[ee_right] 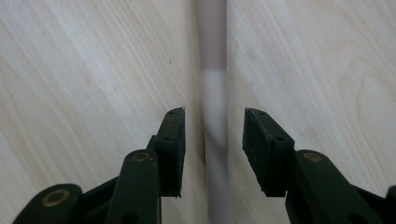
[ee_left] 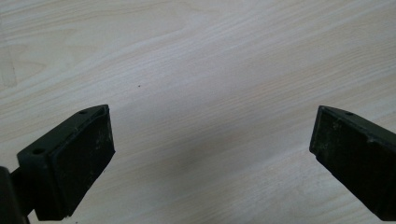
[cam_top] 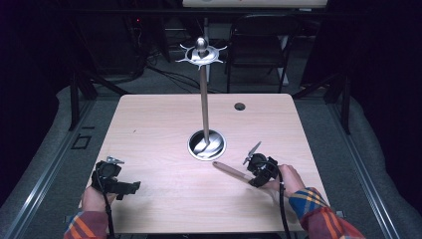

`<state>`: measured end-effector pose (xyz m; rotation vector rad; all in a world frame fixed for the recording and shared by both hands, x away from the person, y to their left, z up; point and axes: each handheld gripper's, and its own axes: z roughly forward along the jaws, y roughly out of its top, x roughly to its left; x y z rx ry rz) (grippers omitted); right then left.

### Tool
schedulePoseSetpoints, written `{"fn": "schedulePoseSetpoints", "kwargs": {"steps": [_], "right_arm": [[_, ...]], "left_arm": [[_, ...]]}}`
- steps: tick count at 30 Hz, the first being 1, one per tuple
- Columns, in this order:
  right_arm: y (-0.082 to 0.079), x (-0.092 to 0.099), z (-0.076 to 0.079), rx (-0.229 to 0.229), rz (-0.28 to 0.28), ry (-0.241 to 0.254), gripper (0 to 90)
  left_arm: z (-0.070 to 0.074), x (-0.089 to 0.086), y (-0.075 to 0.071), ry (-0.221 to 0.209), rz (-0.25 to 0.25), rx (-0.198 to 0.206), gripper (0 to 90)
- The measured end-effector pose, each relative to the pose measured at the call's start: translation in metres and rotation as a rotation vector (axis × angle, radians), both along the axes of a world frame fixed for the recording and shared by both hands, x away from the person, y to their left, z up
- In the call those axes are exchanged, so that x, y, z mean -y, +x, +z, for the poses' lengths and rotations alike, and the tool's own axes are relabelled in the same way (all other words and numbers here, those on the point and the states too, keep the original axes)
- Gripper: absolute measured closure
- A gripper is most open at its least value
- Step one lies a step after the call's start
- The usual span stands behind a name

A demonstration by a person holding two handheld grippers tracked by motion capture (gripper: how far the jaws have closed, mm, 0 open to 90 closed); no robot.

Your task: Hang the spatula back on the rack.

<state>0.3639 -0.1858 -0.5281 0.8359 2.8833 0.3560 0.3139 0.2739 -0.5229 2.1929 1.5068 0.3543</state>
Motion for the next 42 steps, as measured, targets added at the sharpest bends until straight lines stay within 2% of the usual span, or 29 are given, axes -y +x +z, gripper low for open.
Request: {"fn": "schedulePoseSetpoints", "kwargs": {"steps": [1,9,11,17,18,23,28,37,38,41,42], "right_arm": [[0.001,-0.003,-0.001,0.001,-0.003,0.012,59.1],[0.005,-0.004,-0.005,-0.021,-0.007,-0.002,59.2],[0.006,-0.006,-0.006,-0.023,-0.003,-0.019,60.0],[0.009,-0.014,-0.007,-0.023,0.001,-0.030,61.9],[0.010,-0.015,-0.008,-0.025,0.002,-0.017,62.1],[0.011,-0.019,-0.009,-0.023,0.008,-0.043,67.5],[0.014,-0.018,-0.012,-0.038,-0.004,-0.038,76.1],[0.017,-0.017,-0.013,-0.055,-0.005,-0.038,74.9],[0.017,-0.017,-0.016,-0.055,-0.007,-0.026,74.8],[0.018,-0.021,-0.016,-0.055,0.014,-0.054,76.8],[0.018,-0.020,-0.016,-0.059,0.011,-0.041,77.2]], "left_arm": [[0.000,0.000,0.000,-0.002,0.001,0.000,0.0],[-0.001,0.001,0.001,0.001,-0.012,-0.006,0.0],[-0.001,0.002,0.001,0.001,-0.012,-0.007,0.0],[-0.001,0.003,0.003,0.000,-0.016,-0.012,0.0],[-0.001,0.004,0.004,0.000,-0.019,-0.012,0.0],[-0.001,0.003,0.004,-0.001,-0.019,-0.010,0.0],[-0.001,0.004,0.003,-0.002,-0.020,-0.009,0.0],[-0.001,0.005,0.004,0.002,-0.024,-0.011,0.0],[-0.001,0.005,0.004,0.002,-0.025,-0.011,0.0],[-0.001,0.005,0.004,0.004,-0.026,-0.011,0.0],[-0.001,0.004,0.004,0.006,-0.027,-0.011,0.0]]}}
